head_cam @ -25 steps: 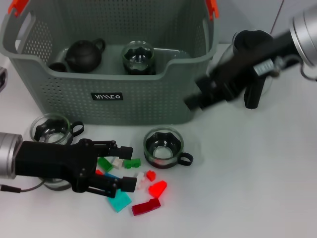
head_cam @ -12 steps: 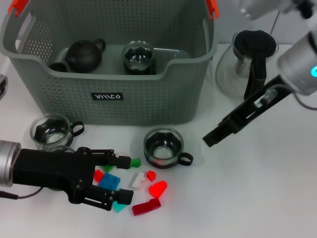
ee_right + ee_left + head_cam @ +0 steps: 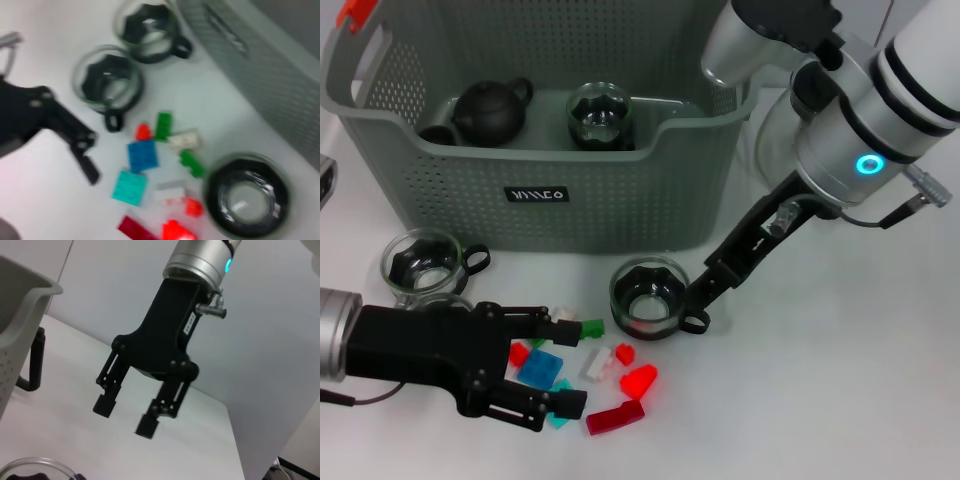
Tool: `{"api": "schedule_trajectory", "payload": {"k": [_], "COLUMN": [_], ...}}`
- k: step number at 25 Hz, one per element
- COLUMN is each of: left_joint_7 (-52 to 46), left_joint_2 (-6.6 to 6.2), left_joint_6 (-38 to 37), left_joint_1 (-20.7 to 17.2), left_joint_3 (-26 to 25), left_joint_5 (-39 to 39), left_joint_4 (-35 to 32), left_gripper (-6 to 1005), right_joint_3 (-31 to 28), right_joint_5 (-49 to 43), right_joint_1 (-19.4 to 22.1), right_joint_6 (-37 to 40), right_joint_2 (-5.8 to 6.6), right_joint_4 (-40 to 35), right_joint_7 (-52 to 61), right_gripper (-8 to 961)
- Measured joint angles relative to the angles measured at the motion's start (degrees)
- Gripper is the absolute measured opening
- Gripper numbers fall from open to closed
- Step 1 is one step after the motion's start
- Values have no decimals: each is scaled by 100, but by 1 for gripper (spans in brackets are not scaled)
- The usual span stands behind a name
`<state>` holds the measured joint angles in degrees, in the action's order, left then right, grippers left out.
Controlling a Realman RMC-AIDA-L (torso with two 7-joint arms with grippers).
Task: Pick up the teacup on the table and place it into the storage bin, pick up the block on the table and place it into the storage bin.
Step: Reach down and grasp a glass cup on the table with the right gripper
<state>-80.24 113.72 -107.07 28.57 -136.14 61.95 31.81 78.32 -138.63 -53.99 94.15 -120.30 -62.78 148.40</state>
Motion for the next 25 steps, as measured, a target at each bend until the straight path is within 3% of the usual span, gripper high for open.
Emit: {"api": "schedule_trajectory", "payload": {"k": [8, 14, 25], "left_joint_7": [-28, -35, -24], "left_joint_2": [5, -9, 57], "left_joint_6": [44, -23, 29], "left_joint_1": [-126, -279, -370], "left_joint_3": [-12, -54, -62], "left_joint_5": [-141, -286, -289], "left_joint_4": [-17, -32, -42], "left_gripper": [922, 922, 921], "right_joint_3": [488, 1139, 2052], "right_joint_5": [97, 121, 316], "right_joint_1": [-240, -348, -610], "right_joint_6": [-97, -380, -1101], "right_joint_2": [-4, -22, -57], "right_joint_4": [160, 169, 548], "right_joint_7": [-417, -769, -1558], "right_gripper": [694, 876, 868]}}
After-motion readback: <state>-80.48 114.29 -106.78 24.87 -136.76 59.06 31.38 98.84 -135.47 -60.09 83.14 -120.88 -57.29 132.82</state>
